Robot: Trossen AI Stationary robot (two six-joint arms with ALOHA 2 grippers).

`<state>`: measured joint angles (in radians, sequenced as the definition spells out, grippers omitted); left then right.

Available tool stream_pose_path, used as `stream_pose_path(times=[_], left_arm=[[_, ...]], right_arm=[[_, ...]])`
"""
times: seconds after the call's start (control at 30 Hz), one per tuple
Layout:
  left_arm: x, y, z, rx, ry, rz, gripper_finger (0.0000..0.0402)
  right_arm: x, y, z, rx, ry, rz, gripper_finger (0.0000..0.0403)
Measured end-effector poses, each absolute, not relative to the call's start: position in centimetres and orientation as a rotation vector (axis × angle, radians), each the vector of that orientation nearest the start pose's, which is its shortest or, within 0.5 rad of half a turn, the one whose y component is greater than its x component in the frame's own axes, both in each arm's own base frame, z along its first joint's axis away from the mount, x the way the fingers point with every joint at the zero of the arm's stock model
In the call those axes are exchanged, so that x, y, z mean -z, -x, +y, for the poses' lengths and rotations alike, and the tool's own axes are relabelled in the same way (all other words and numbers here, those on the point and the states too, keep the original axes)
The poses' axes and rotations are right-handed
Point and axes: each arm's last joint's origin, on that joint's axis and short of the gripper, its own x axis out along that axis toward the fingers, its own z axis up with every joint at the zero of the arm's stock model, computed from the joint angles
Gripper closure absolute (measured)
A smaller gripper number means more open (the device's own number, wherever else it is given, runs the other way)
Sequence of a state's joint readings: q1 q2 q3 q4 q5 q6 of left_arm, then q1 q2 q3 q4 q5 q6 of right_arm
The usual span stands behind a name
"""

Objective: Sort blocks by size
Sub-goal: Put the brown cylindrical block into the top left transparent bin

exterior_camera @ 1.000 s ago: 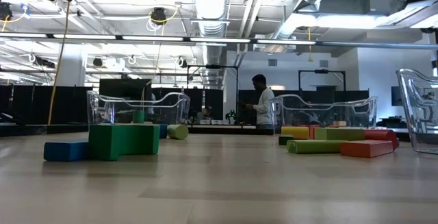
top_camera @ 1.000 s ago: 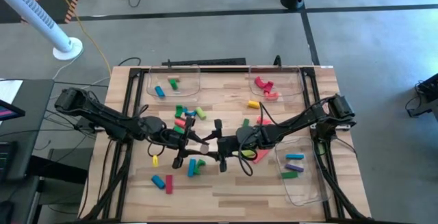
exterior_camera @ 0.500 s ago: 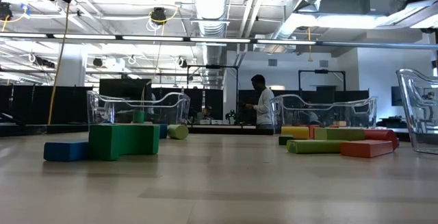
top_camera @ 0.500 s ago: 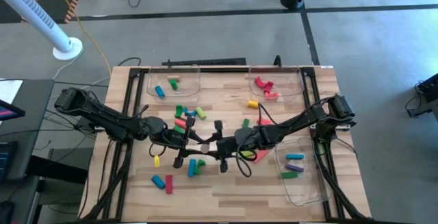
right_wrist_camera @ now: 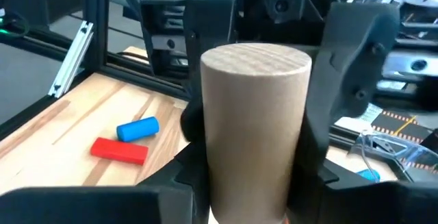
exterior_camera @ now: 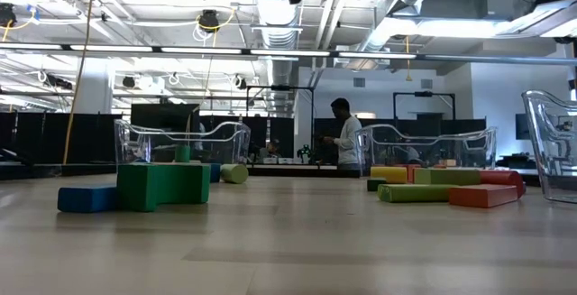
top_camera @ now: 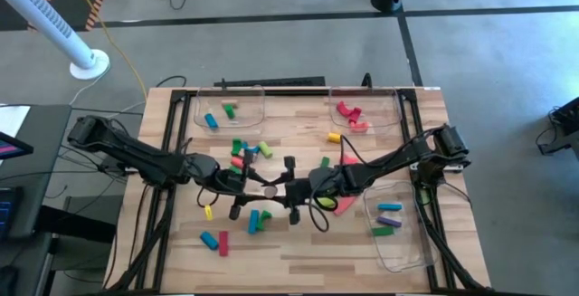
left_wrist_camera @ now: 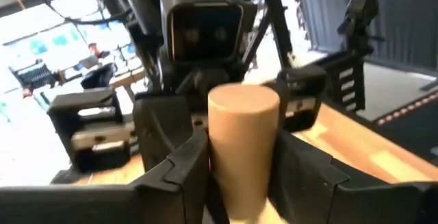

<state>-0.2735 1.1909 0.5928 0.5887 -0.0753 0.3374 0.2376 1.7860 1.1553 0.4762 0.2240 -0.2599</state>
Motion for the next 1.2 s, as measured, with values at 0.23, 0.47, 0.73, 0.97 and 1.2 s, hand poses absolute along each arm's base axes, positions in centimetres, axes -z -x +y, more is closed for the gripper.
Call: stream_pose_path(times=[0.23,0.47,0.73,0.97,1.2], left_arm=[[-28.0,-20.5,-6.1,0.069,-0.374,0.070,0.0222],[-26.8,-15.7,-4.9,-0.067,-0.243,0.359,0.0215],[-21.2,-14.1,-4.6,-0.105,-0.094,0.478,0.0215],[-19.5,-14.1,-4.6,-0.116,-0.053,0.459,0.0215],[-19.6,-14.2,-4.6,-0.117,-0.037,0.442,0.0215]], right_arm=[[-25.2,-39.6,8.1,-0.010,0.285,0.152,0.0248],[-26.1,-40.5,2.6,0.100,0.246,0.174,0.0248],[-26.4,-43.2,-8.6,0.096,0.091,0.155,0.0248],[-25.0,-46.1,-15.5,0.091,-0.016,0.163,0.0248],[-23.5,-49.3,-18.0,0.049,-0.070,0.216,0.0247]])
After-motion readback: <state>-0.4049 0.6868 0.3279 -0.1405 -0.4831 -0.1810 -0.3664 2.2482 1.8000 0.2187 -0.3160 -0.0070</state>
